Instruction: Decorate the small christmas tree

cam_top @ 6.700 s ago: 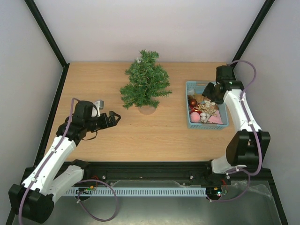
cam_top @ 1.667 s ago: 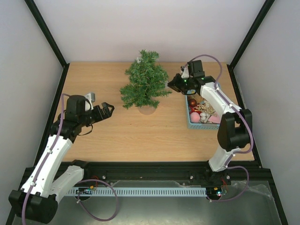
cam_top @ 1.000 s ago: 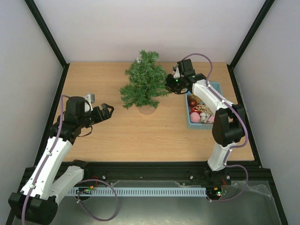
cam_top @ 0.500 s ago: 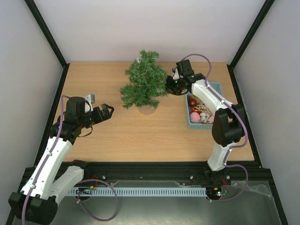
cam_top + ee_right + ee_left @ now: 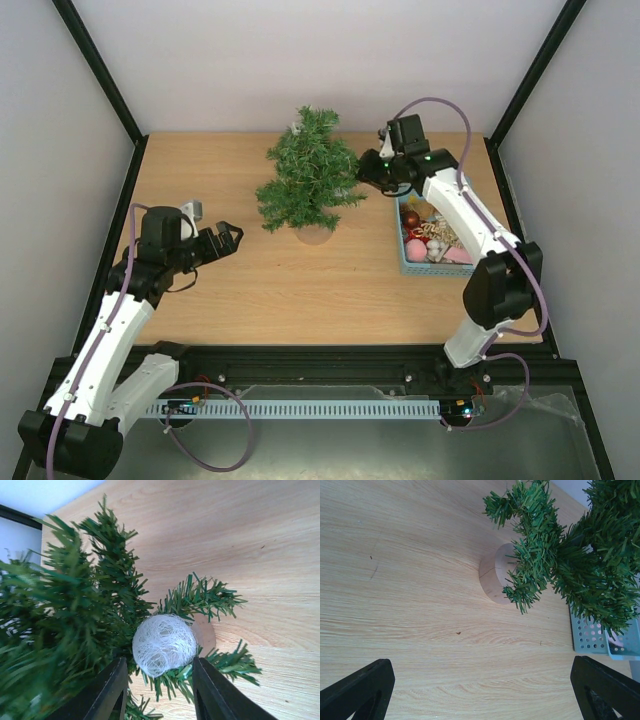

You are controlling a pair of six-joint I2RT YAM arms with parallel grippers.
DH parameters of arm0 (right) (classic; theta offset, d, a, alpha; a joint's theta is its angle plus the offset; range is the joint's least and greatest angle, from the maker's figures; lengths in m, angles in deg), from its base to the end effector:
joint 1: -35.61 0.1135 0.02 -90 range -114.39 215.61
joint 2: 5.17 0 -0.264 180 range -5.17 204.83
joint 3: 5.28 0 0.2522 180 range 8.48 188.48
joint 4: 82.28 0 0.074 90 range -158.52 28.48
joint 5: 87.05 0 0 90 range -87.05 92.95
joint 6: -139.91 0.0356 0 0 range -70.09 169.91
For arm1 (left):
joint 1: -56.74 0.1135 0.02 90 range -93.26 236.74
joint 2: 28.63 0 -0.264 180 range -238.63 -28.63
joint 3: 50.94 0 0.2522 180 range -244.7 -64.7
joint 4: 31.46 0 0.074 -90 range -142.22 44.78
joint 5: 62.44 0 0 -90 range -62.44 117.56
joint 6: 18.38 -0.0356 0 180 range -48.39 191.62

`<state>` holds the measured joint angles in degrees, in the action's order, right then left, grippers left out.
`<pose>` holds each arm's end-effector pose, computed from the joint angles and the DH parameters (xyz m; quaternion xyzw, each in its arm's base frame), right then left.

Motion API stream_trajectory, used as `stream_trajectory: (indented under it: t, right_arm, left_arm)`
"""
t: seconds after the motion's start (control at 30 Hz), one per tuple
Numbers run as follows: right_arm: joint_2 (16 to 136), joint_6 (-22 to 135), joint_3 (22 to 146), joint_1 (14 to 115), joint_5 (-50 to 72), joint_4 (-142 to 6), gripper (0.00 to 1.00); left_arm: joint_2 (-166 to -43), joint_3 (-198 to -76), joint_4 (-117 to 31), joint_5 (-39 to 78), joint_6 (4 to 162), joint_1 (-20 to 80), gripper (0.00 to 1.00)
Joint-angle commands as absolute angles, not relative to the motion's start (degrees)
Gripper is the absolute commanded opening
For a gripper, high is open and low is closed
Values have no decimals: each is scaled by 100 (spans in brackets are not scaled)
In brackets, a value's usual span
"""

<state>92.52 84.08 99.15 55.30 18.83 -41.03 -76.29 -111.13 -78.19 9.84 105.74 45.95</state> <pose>0.3686 0.1423 0.3434 0.0467 0.8777 0.3178 0.3557 0.1725 -0.0439 0.3027 -0.1060 0.8698 -0.3024 0.3753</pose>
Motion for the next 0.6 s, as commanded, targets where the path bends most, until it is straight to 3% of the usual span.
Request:
stream_trajectory:
  t: [0.0, 0.17, 0.3, 0.4, 0.57]
  right_arm:
    - [8797, 8060, 10096, 5300, 1469, -3401, 39]
    - [8179, 7700, 9413, 4470, 1385, -3324, 47]
    - [7924, 7469, 8841, 3824, 1411, -3342, 59]
    - [7876, 7351, 8436, 3648, 1339, -3410, 68]
    - [7817, 7370, 7784, 3597, 1055, -3606, 72]
  left_arm:
    - [-7536, -11199, -7971, 1050, 10633, 4625, 99]
    - [-7551, -11542, -8310, 1528, 10508, 4635, 99]
    - [-7525, -11706, -8439, 1664, 10511, 4792, 99]
    - [-7551, -11700, -8384, 1567, 10557, 4838, 99]
    - [-7725, -11643, -8279, 1458, 10510, 4857, 99]
